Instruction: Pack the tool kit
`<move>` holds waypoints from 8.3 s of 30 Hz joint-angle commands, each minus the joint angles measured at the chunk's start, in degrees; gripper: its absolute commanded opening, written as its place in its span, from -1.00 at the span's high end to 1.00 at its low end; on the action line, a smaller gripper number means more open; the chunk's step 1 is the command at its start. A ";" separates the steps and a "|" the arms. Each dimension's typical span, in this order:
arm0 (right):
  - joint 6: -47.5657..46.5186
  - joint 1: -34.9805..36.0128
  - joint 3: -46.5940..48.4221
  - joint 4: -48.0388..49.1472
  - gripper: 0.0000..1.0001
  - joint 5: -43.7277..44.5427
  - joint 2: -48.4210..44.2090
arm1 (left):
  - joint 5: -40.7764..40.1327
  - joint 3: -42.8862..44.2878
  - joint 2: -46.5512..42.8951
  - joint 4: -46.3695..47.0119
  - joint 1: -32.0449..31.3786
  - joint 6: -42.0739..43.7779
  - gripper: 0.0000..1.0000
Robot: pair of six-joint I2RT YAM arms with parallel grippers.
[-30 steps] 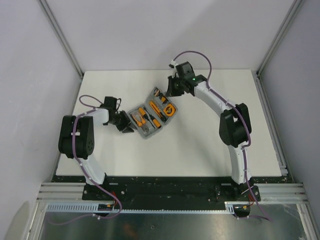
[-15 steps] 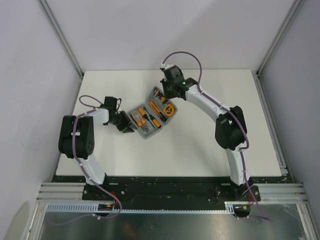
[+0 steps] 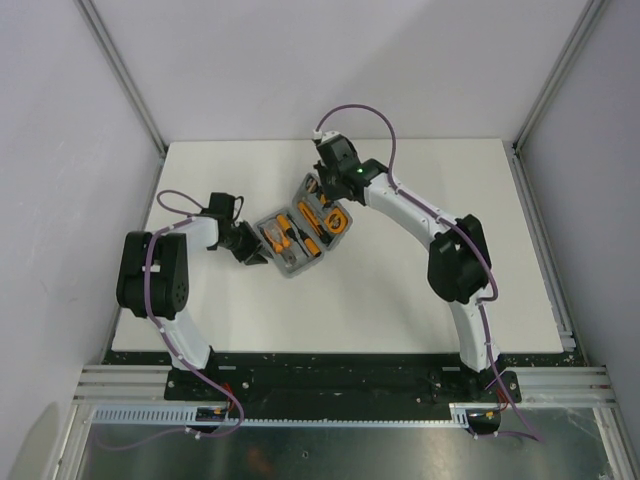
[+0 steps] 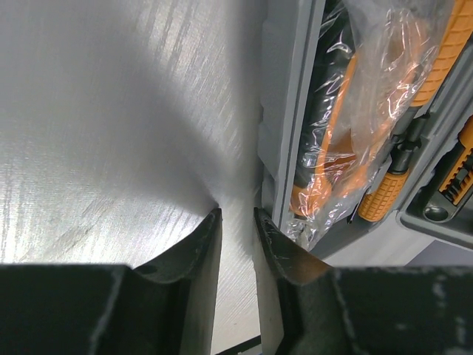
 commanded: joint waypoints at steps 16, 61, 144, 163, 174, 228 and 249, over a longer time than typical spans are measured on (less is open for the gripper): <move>-7.02 13.73 8.47 0.44 0.90 22.37 0.15 | -1.24 3.69 1.30 0.53 -0.50 -1.31 0.41; 3.59 5.77 0.69 3.87 -0.10 -10.10 5.39 | -7.12 2.45 -7.83 1.41 4.43 -2.93 0.29; 19.59 6.59 -19.94 2.10 -0.20 -41.71 13.63 | 11.53 -16.26 10.69 37.49 -14.19 -16.57 0.01; 25.25 5.61 -24.56 5.37 0.29 -40.67 10.87 | 5.65 -17.76 10.03 51.22 -15.86 -25.02 0.12; 13.35 3.27 -26.98 -2.03 -0.27 -20.69 2.01 | 3.20 -9.80 9.07 40.09 -10.97 -13.42 0.30; 20.29 2.34 -41.40 0.75 -0.43 -22.73 6.58 | -4.36 -7.83 -13.45 14.51 -7.25 1.72 -0.98; 20.84 2.44 -41.40 1.39 -0.35 -23.84 7.40 | 2.02 -17.63 -12.48 29.29 -7.21 -4.21 -0.37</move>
